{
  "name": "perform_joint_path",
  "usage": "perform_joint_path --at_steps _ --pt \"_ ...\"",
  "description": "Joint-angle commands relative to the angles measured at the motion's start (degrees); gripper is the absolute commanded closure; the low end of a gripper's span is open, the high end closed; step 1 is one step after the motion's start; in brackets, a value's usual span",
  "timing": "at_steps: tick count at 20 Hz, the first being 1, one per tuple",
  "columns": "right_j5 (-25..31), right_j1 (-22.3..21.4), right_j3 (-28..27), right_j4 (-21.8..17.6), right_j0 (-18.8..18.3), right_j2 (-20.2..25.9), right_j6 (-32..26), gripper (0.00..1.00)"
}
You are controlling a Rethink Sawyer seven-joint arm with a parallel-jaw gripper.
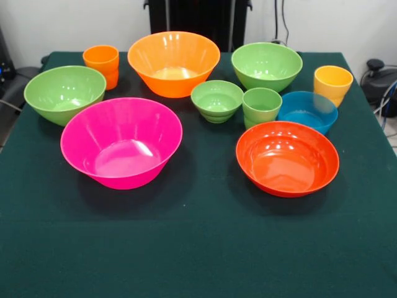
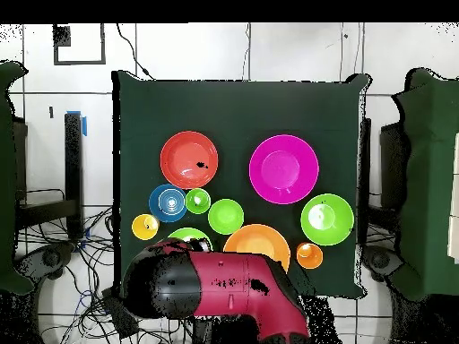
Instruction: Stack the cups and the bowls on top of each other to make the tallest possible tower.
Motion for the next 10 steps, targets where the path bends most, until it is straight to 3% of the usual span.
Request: perform_joint_path --at_steps 1,4,10 --pt "5.8 1.6 1.1 -5.7 -1.0 6.9 -14.9 0.00" --pt "6.3 1.8 0.5 -6.6 -1.0 7.7 -13.6 0.00" --pt "0.1 9.1 0.7 -10.3 -2.1 9.0 -9.8 0.00"
